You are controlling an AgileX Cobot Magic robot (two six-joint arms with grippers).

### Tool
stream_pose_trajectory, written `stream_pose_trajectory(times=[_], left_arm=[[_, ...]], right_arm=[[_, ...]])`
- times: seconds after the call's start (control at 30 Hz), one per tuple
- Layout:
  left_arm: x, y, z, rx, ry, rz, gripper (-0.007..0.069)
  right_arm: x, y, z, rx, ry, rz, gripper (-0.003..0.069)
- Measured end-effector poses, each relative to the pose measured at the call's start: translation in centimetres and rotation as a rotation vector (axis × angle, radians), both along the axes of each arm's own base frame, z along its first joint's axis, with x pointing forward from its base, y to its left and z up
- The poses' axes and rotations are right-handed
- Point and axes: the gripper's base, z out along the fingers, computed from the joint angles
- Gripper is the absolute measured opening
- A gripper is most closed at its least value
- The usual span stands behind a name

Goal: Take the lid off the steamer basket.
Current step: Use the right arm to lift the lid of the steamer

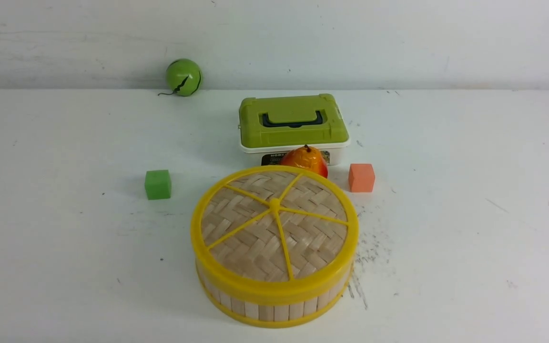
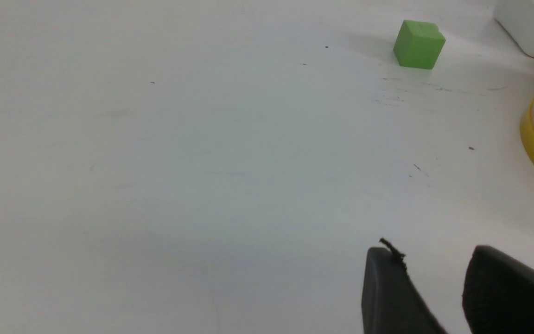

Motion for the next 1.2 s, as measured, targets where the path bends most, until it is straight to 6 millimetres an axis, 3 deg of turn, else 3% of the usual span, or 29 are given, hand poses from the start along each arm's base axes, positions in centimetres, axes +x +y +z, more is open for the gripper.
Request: stream_pose_trajectory(times=[0.13, 0.33, 0.37, 0.43, 0.63, 0.7, 0.77, 0.83, 1.0, 1.2], left_arm=[[0.0, 0.0, 0.0, 0.0, 0.0, 0.0, 0.0239], [0.0, 0.0, 0.0, 0.0, 0.0, 0.0, 0.0239], [0.0, 0.0, 0.0, 0.0, 0.0, 0.0, 0.0239], [0.0, 0.0, 0.0, 0.0, 0.0, 0.0, 0.0239], [0.0, 0.0, 0.0, 0.0, 0.0, 0.0, 0.0239], [0.0, 0.0, 0.0, 0.0, 0.0, 0.0, 0.0239], [0.0, 0.0, 0.0, 0.0, 0.0, 0.0, 0.0239], [0.0, 0.0, 0.0, 0.0, 0.0, 0.0, 0.0239], [0.0, 0.0, 0.0, 0.0, 0.0, 0.0, 0.0239], [0.0, 0.0, 0.0, 0.0, 0.0, 0.0, 0.0239]], right_arm=[[2.6, 2.3, 0.6, -0.041, -0.011, 0.049, -0.0011], [7.7, 8.6, 0.0, -0.098, -0.02, 0.178, -0.0006], [7.8, 8.8, -0.1, -0.098, -0.019, 0.182, -0.0005], [9.8, 11.1, -1.2, -0.109, -0.006, 0.215, -0.0003], [12.7, 15.6, -3.6, -0.12, 0.012, 0.268, 0.0025], [13.7, 18.1, -5.0, -0.118, 0.019, 0.291, 0.0068], [14.2, 19.1, -5.6, -0.115, 0.022, 0.297, 0.0097], [15.2, 20.9, -7.1, -0.109, 0.033, 0.304, 0.0181], [16.6, 22.3, -9.7, -0.103, 0.074, 0.283, 0.0335], [17.3, 22.9, -12.2, -0.101, 0.132, 0.27, 0.0379]])
